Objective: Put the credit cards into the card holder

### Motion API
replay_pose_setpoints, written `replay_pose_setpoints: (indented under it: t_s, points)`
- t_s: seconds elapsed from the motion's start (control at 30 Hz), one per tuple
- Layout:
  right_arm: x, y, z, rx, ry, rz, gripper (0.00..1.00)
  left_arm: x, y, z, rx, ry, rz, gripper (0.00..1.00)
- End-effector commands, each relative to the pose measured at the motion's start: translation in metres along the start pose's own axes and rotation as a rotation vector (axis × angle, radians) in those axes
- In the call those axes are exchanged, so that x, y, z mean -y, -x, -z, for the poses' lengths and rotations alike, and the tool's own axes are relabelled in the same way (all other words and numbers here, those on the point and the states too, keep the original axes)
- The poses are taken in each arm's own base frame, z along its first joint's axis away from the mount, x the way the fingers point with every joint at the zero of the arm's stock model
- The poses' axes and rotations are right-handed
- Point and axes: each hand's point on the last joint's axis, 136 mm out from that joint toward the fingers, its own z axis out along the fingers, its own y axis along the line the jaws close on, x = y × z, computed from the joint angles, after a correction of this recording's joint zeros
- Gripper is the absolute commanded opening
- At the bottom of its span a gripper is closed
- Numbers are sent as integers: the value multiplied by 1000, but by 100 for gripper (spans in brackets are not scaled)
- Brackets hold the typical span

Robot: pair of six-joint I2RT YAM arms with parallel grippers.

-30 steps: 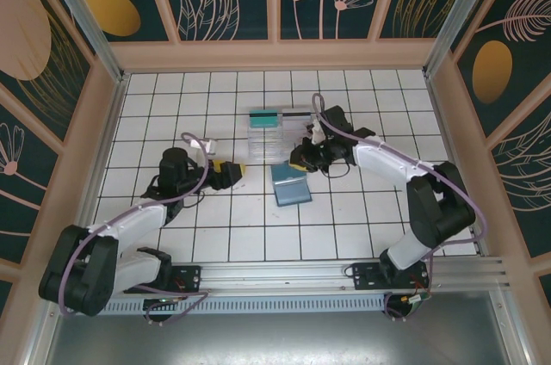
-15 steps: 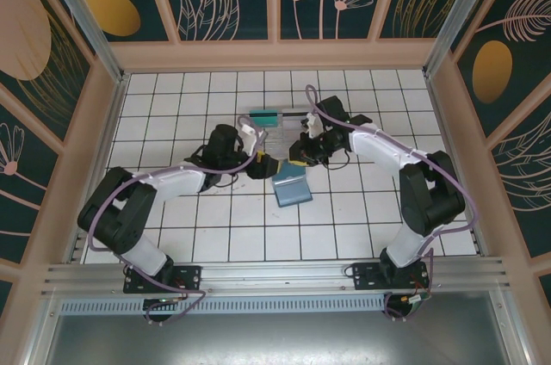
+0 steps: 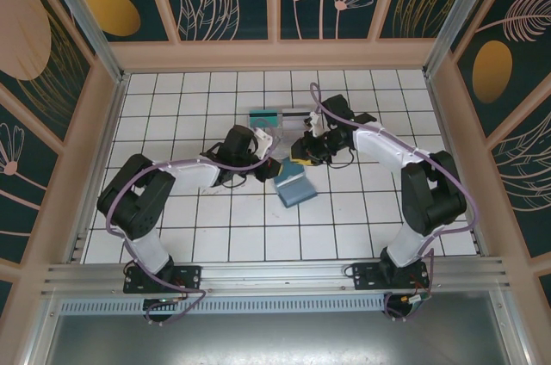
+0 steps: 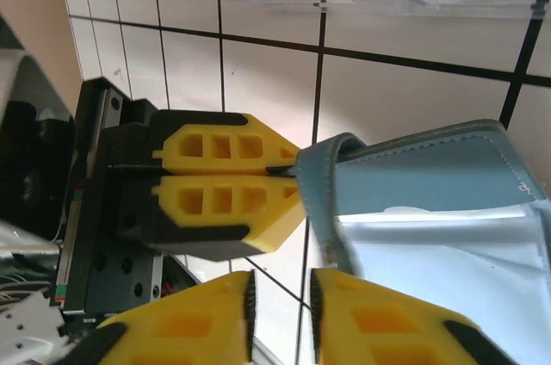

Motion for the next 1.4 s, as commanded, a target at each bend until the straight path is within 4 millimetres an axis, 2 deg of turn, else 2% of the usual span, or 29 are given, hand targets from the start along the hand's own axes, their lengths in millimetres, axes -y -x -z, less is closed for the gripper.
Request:
replay_pose_setpoints:
  t_s: [0.0, 0.1, 0.23, 0.33, 0.47, 0.57, 0.63, 0.83, 1.0, 1.23, 1.37]
  points:
    - [-11, 4, 14, 45, 23, 40, 43, -2, 4, 5, 37, 37, 17, 1]
    - [-13, 8, 22, 91, 15, 56, 51, -9, 10, 21, 99, 110, 70, 0]
    - [-15, 2, 23, 113, 29, 68, 52, -11, 8, 45, 234, 134, 223, 0]
    - [-5, -10, 9, 89, 24, 57, 51, -16, -6, 62, 323, 143, 356, 0]
    - [5, -35, -24, 15, 23, 42, 50, -17, -15, 80, 421, 119, 468, 0]
    - [21, -42, -37, -3, -23, 10, 49, -21, -23, 86, 437, 135, 541, 0]
    - [25, -44, -41, 1, -8, -13, 49, -26, -31, 90, 451, 150, 593, 0]
    - [18, -61, -70, -51, 48, -18, 50, -30, -47, 96, 485, 128, 692, 0]
    - [4, -63, -91, -70, 100, -13, 50, -34, -62, 101, 537, 97, 792, 0]
    - [10, -58, -102, -70, 74, -22, 50, -34, -59, 109, 589, 99, 796, 0]
    - [1, -54, -102, -66, 103, -7, 50, -34, -58, 106, 578, 107, 789, 0]
